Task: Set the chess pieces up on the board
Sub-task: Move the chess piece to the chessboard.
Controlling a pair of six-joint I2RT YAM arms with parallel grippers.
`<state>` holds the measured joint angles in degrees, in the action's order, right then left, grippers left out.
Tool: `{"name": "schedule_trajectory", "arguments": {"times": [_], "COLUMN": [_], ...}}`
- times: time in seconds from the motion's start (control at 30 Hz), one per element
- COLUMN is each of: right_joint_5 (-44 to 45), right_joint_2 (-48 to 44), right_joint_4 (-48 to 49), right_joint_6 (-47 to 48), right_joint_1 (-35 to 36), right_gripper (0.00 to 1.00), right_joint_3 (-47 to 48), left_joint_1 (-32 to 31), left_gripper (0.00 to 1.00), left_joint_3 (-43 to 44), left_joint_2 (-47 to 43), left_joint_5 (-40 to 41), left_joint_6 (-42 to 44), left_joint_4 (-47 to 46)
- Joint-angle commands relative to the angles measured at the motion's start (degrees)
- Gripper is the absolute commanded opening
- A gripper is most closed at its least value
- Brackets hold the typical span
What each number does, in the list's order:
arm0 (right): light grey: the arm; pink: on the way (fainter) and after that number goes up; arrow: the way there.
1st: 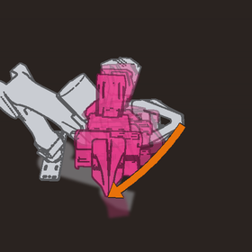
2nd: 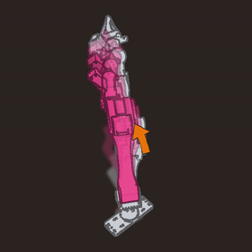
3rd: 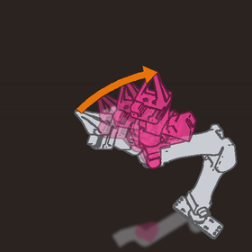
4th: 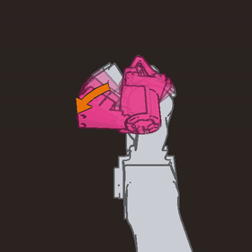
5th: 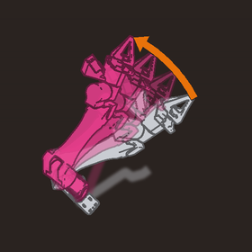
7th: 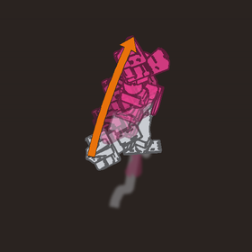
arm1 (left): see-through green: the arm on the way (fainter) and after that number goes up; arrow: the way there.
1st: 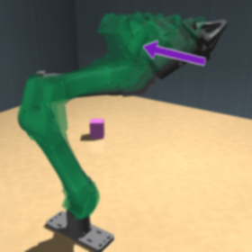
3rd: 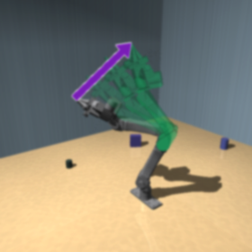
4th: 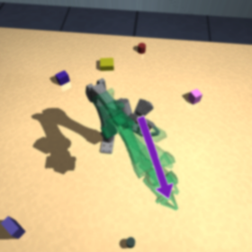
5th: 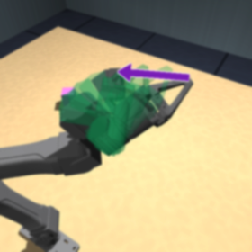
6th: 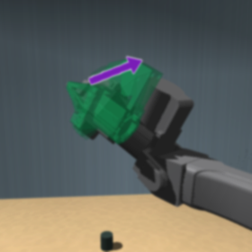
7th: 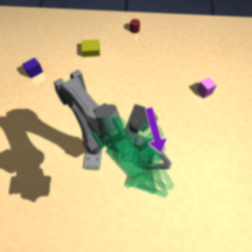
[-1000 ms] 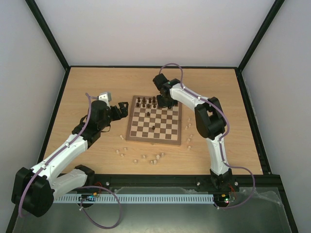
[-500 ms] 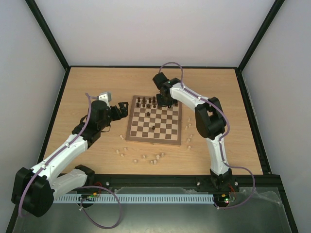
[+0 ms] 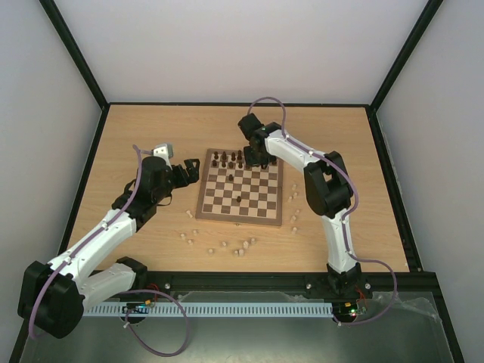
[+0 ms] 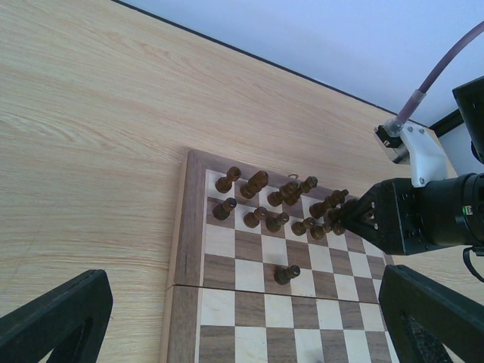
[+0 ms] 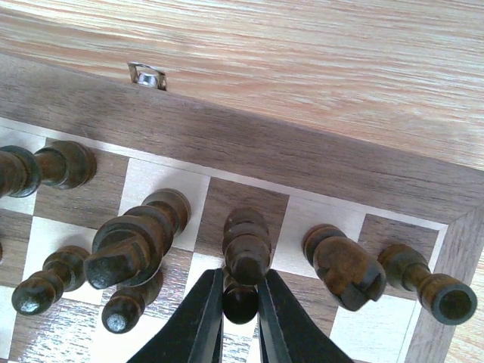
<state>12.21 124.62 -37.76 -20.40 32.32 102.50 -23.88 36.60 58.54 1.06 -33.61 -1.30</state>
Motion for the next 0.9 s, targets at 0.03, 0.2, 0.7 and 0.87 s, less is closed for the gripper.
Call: {"name": "schedule_trajectory", "arguments": {"times": [0.03,0.2,0.7,0.87], "right_joint_5": [-0.78,-0.69,-0.45,-0.39], "right_joint_2": [-1.18,-1.55,-3.23,-4.27], "right_joint_4": [-2.5,-2.44,-2.48,-2.55], "right_joint_6": [-0.43,-0.48,-0.65,-0.71], "right_joint_1": [0.03,0.12,0.62,0.91], "right_gripper": [0.18,0.18,0.13,0.13], "right_joint_3": [-1.79,-2.15,-3.81,-4.82], "left_joint_1": [-0.29,-0.27,-0.31,-0.29], "left_gripper": [0.99,1.0,1.0,1.0], "left_joint_3": [1.46,1.45,1.45,1.44], "left_joint_2": [-1.0,-1.14,-1.19,-1.14], "left_joint_5": [-0.18,-0.16,-0.27,-0.36], "left_joint_6": [0.34,0.31,0.34,0.25], "left_joint_4": [0.46,0.46,0.42,0.42]}}
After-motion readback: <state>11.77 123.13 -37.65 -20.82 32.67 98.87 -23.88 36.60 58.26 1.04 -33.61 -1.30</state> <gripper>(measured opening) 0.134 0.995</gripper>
